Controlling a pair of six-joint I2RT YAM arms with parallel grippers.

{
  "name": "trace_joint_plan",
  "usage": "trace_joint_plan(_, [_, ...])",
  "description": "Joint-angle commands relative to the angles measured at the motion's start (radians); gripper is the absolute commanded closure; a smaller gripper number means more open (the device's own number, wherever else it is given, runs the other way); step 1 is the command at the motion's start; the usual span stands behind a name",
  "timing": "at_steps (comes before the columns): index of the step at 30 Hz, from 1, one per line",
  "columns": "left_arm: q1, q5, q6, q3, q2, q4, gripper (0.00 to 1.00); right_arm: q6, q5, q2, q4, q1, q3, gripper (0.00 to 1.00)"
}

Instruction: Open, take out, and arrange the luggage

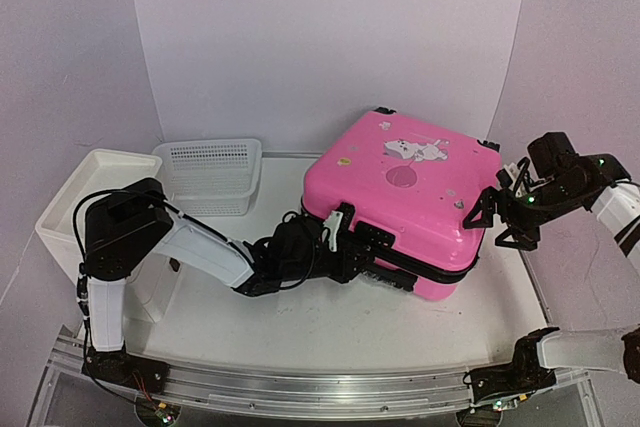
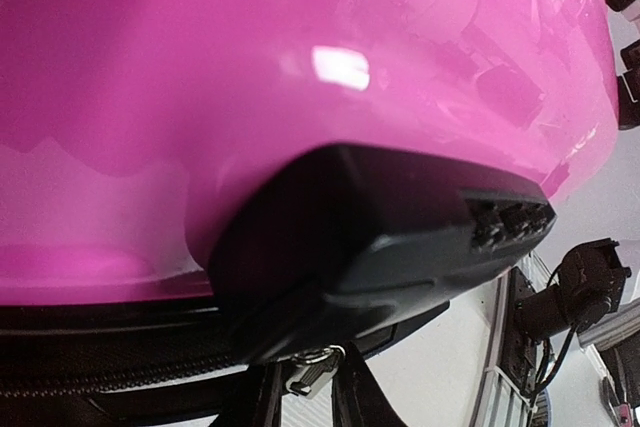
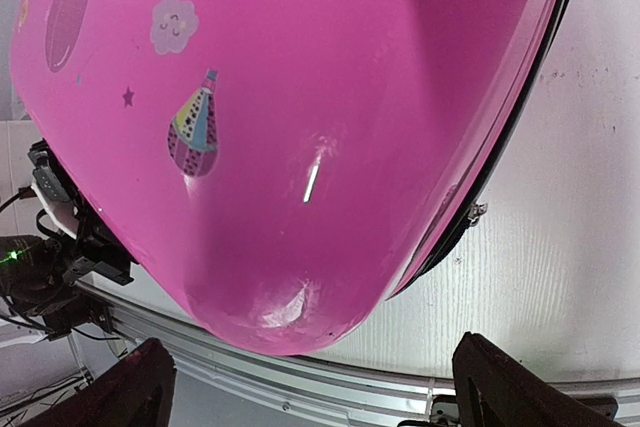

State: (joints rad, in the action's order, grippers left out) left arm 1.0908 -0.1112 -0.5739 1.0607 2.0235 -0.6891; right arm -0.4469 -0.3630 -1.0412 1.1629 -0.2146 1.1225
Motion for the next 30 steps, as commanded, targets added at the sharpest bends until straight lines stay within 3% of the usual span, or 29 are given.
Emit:
trace_joint_plan(1, [-0.023, 0.192, 0.008, 0.032, -0.028, 0.121, 0.83, -0.004, -0.011, 0.022, -0.006, -0.003, 0.027, 0.02])
trace_joint_plan(11, [-0.022, 0.27, 0.028, 0.027, -0.071, 0.195, 1.0, 0.004, -0.005, 0.03, 0.006, -0.003, 0.026, 0.02])
trace_joint_plan(15, [-0.022, 0.252, 0.063, 0.035, -0.08, 0.229, 1.0, 0.05, -0.026, 0.036, 0.015, -0.003, 0.035, 0.02])
trace_joint_plan(20, [-0.022, 0.197, 0.165, 0.086, -0.078, 0.329, 1.0, 0.225, -0.027, 0.083, 0.094, -0.004, 0.106, 0.03])
trace_joint_plan(25, [-0.019, 0.147, 0.181, 0.101, -0.08, 0.378, 1.0, 0.373, -0.198, 0.121, 0.144, -0.021, 0.177, 0.03])
trace_joint_plan(30, [-0.02, 0.146, 0.195, 0.095, -0.1, 0.392, 1.0, 0.357, -0.293, 0.063, 0.111, -0.108, 0.223, 0.02])
